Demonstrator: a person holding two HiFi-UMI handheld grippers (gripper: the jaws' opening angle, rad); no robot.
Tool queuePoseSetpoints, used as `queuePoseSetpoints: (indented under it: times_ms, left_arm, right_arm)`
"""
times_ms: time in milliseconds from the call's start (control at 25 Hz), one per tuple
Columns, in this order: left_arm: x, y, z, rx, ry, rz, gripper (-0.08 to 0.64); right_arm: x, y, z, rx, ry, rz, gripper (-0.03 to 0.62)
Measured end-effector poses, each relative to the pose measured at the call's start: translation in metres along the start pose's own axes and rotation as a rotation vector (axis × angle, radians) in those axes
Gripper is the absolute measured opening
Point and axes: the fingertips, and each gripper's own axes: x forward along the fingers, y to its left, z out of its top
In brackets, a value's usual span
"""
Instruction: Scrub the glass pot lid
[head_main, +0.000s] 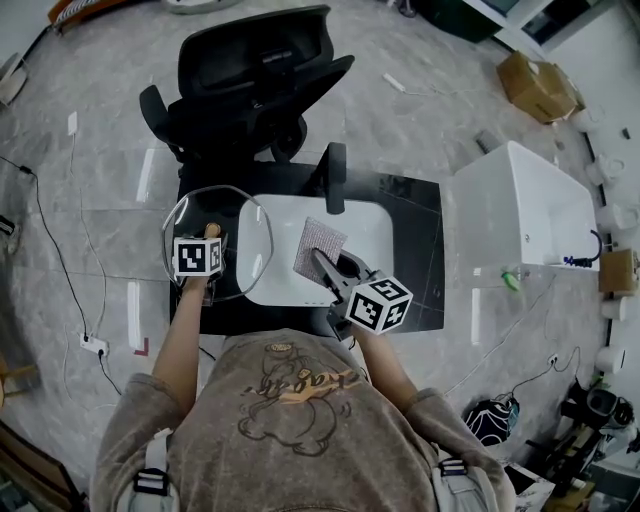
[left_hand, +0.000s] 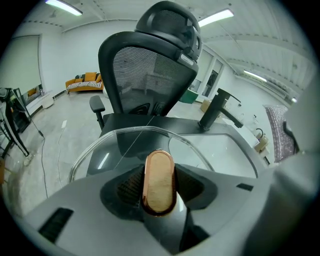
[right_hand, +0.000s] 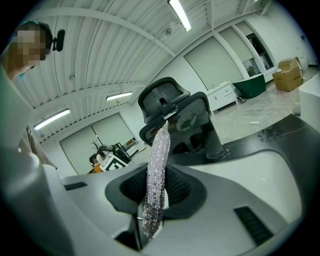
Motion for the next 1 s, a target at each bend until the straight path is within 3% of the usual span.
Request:
queuePoseSetpoints:
  times_ms: [200,320,360,520,720,1000]
  left_arm:
    - [-0.031,-0.003,0.025,0.006,-0.138,0.056,0.181]
    - [-0.064,-0.011,0.039,0.017,-0.236,0.079,0.028]
    - [-0.075,-0.017,0.041,0.018,-0.263,0.065,0.018]
    - [-0.117,-0.047,0.055,0.007,-0.385,0.004,0.017]
    - [-0.169,-0.072,0.066,0.032,-0.535,0.008,0.018]
    - [-0.194,-0.087,0.06,0.055,-0.614,0.034,0.018]
  right_arm:
    - [0.007,-0.005,-0.003,-0.001,0.012,0.006,0.083]
    - [0.012,-0.003,-0.002,-0.015,0.018,0.012,0.083]
    - [0.013,-0.002,-0.001,-0.026,0.018,0.013,0.083]
    - [0.017,0.005,0.009,-0.106,0.008,0.0,0.083]
    - [0.018,0.021,0.019,-0.249,-0.001,-0.032,0.083]
    - [0.017,0.033,0.019,-0.321,0.004,-0.032,0.083]
